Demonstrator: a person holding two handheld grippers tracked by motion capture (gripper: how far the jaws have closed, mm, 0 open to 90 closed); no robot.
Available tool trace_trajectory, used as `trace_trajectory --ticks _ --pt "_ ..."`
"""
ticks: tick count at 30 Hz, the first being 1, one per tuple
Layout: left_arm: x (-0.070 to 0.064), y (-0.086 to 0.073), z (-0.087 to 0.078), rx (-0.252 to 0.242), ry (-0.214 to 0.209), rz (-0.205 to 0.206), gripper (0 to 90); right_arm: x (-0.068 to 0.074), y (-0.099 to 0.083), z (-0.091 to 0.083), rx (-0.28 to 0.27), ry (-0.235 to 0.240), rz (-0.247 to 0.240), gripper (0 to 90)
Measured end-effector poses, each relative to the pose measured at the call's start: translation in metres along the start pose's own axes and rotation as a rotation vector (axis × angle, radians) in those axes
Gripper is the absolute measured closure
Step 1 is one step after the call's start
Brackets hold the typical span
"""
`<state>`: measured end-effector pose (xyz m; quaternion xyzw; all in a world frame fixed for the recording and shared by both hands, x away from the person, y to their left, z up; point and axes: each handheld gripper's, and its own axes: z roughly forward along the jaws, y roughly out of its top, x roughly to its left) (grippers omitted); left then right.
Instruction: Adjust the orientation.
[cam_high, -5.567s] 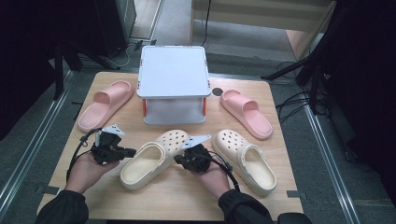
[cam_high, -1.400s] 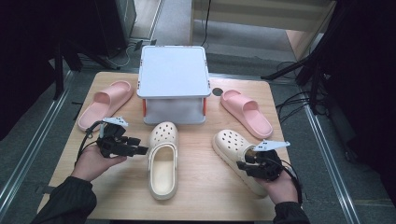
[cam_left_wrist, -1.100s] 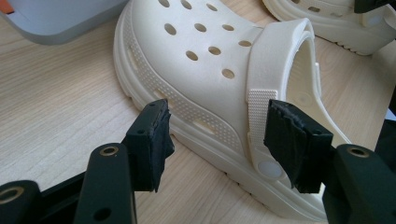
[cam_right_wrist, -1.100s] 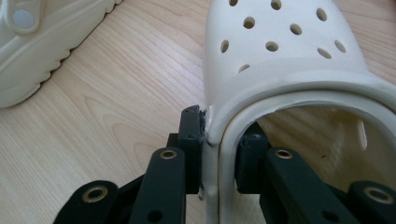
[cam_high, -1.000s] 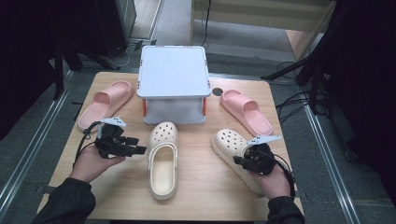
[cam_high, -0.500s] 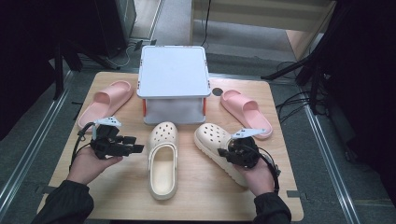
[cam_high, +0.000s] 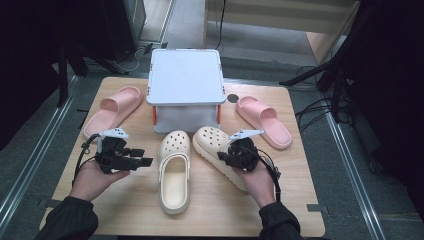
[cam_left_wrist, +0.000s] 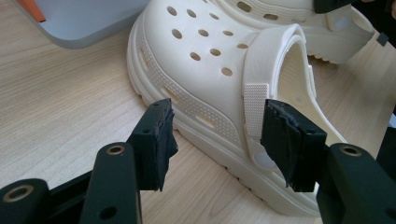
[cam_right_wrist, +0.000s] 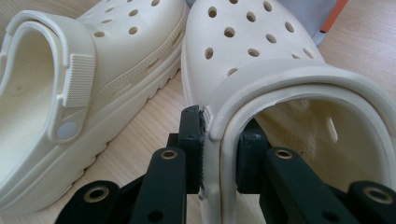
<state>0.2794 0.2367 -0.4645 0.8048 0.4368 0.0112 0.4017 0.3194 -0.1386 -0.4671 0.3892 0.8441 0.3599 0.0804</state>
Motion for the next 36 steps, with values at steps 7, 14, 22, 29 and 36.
trace_trajectory --ticks 7,14,22,29,36 --pt "-0.003 -0.004 0.000 0.011 0.000 -0.001 43.0 0.001 0.003 0.008 0.012 -0.009 0.013 76.6" --pt "-0.005 -0.007 0.001 0.029 0.007 0.003 42.7 0.006 0.005 0.014 0.026 -0.003 0.012 76.7" --pt "-0.004 -0.007 0.001 0.028 0.007 0.004 42.7 0.008 0.004 0.016 0.019 0.026 0.015 72.6" --pt "0.000 -0.007 0.000 0.023 0.014 0.004 42.7 0.002 0.003 0.001 -0.008 0.050 0.009 68.3" --pt "0.000 -0.006 0.000 0.012 0.029 0.007 53.5 -0.004 -0.004 -0.025 -0.038 0.087 -0.007 79.7"
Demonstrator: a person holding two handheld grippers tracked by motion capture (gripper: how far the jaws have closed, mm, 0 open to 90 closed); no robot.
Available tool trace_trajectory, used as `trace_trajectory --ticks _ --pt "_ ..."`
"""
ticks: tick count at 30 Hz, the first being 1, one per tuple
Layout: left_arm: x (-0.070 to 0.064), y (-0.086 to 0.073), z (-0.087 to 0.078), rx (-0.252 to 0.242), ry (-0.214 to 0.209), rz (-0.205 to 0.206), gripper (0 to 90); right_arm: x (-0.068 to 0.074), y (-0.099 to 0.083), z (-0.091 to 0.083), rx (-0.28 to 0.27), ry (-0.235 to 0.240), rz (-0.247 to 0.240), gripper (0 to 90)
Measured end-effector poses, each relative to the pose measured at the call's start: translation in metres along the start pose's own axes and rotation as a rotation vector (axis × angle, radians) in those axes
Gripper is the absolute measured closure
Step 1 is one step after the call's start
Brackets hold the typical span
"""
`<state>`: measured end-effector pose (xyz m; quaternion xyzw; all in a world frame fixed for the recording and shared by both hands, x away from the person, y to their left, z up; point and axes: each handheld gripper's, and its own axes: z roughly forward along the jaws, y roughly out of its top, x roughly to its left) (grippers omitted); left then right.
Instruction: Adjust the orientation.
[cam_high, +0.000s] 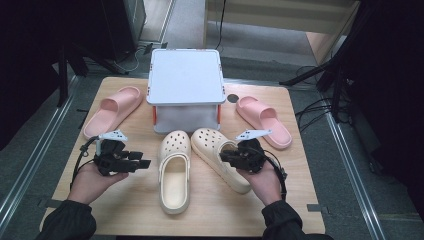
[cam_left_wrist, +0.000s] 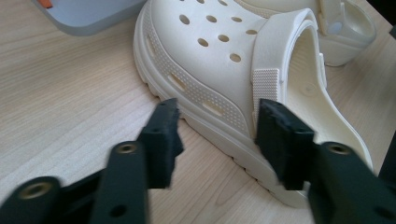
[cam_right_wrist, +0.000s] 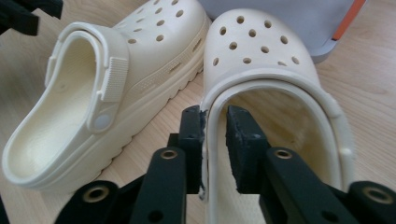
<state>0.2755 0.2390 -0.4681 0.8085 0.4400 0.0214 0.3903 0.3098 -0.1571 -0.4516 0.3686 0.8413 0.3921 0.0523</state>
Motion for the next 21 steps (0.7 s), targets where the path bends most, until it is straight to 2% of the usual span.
trace_trajectory --ticks 4,7,11,14,21 --pt "-0.001 0.001 0.001 -0.002 -0.006 0.012 67.6 -0.007 0.000 -0.012 -0.022 -0.010 -0.026 82.8" --pt "0.000 0.002 0.007 0.016 -0.004 0.019 72.8 -0.021 0.001 -0.018 -0.027 -0.045 -0.034 84.1" --pt "0.001 0.004 0.019 0.043 -0.004 0.027 74.4 -0.044 0.000 -0.019 -0.036 -0.067 -0.002 87.0" --pt "0.002 0.006 0.027 0.057 0.001 0.034 74.5 -0.056 -0.002 -0.014 -0.030 -0.083 -0.016 87.2" --pt "0.009 0.003 0.034 0.068 -0.006 0.004 74.5 -0.076 -0.006 0.006 0.024 -0.097 0.008 87.0"
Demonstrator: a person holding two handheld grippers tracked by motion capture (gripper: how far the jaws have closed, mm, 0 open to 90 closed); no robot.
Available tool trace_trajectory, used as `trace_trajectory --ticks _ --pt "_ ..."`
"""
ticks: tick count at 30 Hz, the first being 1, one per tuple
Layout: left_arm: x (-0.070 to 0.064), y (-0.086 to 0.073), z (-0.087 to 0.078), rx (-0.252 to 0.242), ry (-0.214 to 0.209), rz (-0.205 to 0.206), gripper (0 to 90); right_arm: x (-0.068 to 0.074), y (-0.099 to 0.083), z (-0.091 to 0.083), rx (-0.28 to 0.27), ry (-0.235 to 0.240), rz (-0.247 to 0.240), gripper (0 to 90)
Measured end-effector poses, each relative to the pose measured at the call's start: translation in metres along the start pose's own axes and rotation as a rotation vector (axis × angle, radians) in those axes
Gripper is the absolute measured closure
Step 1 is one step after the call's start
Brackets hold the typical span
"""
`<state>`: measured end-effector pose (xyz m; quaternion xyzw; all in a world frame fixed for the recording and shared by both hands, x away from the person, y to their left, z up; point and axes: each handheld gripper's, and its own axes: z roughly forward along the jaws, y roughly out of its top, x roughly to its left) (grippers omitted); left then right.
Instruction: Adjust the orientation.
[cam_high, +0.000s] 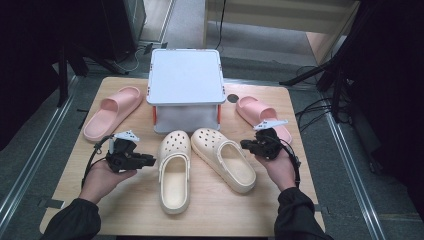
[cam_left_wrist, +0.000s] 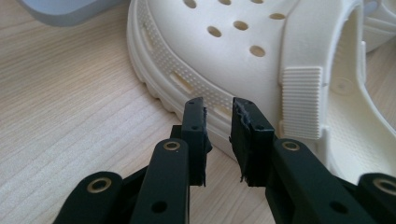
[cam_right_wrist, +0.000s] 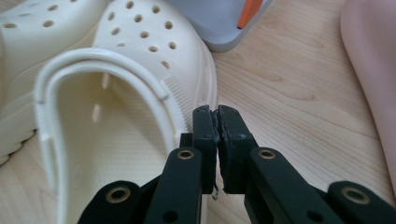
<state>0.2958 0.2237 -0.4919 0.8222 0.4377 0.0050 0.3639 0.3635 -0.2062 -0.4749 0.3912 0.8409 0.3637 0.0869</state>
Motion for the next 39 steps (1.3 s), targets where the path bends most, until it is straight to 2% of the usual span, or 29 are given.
trace_trajectory --ticks 5,7,14,23,32,39 --pt "0.003 0.000 0.002 0.002 -0.003 -0.012 74.1 -0.005 0.001 0.015 0.029 -0.014 -0.006 84.8" --pt "0.003 -0.001 0.003 0.006 -0.003 -0.013 74.1 -0.006 0.001 0.020 0.037 -0.005 -0.005 85.0" --pt "0.003 -0.001 0.004 0.012 -0.007 -0.010 72.7 -0.003 0.002 0.021 0.038 0.001 -0.006 87.3" --pt "0.000 -0.002 0.005 0.021 -0.008 0.000 72.7 0.013 0.003 0.020 0.031 0.029 -0.026 86.9" --pt "-0.002 -0.001 0.008 0.029 -0.016 0.008 72.3 0.030 0.001 0.024 0.048 0.048 -0.046 86.4" --pt "-0.003 0.001 0.010 0.035 -0.024 0.009 72.3 0.037 0.001 0.028 0.037 0.059 -0.054 86.5"
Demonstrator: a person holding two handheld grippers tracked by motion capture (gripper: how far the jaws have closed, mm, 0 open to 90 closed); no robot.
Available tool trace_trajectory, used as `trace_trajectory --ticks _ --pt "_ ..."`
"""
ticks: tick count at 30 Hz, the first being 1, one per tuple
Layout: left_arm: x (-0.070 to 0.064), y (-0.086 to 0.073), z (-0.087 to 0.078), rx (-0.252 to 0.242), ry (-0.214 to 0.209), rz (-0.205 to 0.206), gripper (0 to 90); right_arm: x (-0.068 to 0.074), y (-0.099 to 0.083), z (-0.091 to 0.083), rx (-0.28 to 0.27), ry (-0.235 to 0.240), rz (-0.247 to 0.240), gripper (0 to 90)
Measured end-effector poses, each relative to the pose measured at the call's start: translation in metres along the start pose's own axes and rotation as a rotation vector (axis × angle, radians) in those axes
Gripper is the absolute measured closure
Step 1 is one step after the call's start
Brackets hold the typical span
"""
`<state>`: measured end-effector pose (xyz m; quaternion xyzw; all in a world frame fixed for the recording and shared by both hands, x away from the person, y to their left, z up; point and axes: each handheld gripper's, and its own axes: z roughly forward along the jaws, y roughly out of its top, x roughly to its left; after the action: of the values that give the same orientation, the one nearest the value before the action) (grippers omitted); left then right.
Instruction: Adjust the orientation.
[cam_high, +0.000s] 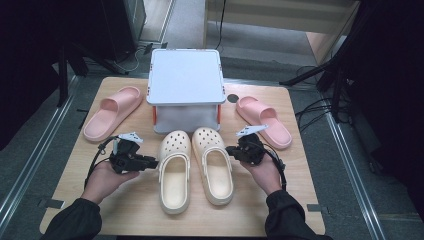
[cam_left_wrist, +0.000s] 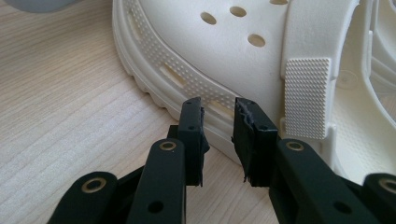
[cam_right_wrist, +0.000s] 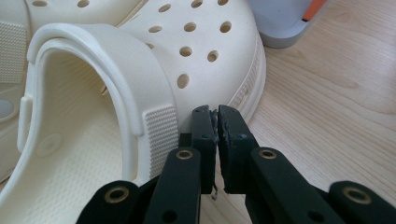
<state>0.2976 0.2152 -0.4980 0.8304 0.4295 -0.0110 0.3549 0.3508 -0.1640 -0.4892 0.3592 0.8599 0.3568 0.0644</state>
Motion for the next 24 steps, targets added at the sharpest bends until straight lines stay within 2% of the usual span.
trace_trajectory --ticks 3,10,15,20,21,24 --pt "-0.0023 0.0016 0.0031 0.016 -0.006 0.014 72.4 0.0027 -0.0003 0.0016 -0.005 0.015 0.007 86.5" --pt "-0.0026 0.0021 0.0034 0.012 -0.021 0.006 73.6 0.0057 -0.0013 0.0027 -0.015 0.036 0.017 86.5" --pt "-0.0047 0.0021 0.0046 0.017 -0.032 0.014 74.4 0.0066 -0.0014 0.0039 -0.020 0.047 0.021 86.4" --pt "-0.0097 0.0029 0.0069 0.032 -0.048 0.040 74.4 0.0079 -0.0014 0.0049 -0.022 0.050 0.018 86.4" --pt "-0.0105 0.0028 0.0076 0.027 -0.064 0.023 76.3 0.0081 -0.0015 0.0051 -0.024 0.051 0.020 86.5" --pt "-0.0072 0.0020 0.0065 0.026 -0.074 0.012 76.7 0.0065 -0.0017 0.0051 -0.025 0.061 0.034 86.4"
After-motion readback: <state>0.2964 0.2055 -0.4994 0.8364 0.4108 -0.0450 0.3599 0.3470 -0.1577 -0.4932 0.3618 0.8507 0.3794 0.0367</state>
